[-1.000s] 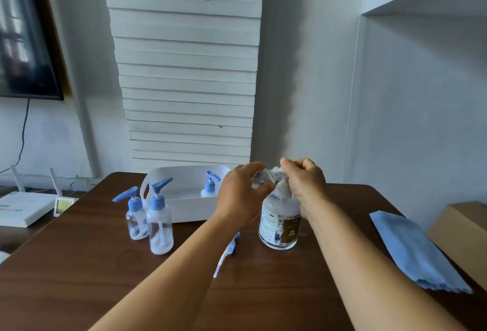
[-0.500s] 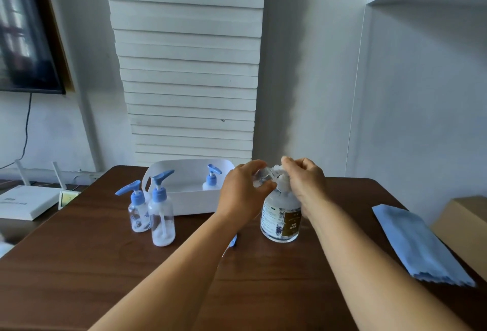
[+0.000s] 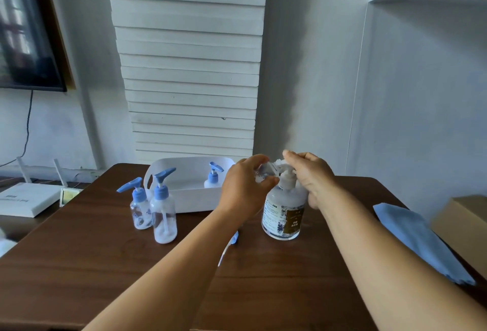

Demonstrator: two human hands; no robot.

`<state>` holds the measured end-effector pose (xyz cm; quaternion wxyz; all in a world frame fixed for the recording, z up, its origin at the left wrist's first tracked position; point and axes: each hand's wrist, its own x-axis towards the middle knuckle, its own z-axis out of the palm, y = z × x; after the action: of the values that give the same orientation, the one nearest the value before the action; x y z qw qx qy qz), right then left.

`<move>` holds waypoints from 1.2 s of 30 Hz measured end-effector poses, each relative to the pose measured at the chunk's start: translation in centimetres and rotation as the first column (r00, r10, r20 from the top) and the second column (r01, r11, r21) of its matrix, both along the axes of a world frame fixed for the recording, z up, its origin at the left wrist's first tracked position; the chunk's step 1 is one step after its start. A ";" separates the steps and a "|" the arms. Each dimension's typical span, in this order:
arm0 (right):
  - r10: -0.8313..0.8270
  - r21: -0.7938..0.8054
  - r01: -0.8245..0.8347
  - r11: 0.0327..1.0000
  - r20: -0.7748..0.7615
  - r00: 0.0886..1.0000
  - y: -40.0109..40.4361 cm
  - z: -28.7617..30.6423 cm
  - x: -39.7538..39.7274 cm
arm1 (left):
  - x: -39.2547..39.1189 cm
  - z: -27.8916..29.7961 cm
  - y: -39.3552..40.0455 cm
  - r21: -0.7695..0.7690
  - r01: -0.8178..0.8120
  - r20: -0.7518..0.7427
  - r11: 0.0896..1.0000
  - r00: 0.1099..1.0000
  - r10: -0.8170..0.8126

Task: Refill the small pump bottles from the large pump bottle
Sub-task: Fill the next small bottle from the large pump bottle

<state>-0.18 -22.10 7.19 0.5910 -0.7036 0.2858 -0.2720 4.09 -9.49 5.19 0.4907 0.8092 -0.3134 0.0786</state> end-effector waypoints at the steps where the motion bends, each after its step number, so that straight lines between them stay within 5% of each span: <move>1: 0.003 -0.019 -0.003 1.000 0.010 1.000 -0.1 0.3 -0.1 | 0.0 0.2 0.0 0.000 -0.004 0.009 1.000 1.000 0.004; 36: -0.025 -0.097 0.025 0.995 -0.001 1.000 0.2 0.5 -0.2 | 0.2 0.6 -0.2 0.006 -0.014 0.021 1.000 1.000 0.013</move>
<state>-0.33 -21.93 7.73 0.5524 -0.7281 0.2818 -0.2922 4.30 -9.67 5.77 0.4843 0.8120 -0.3132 0.0893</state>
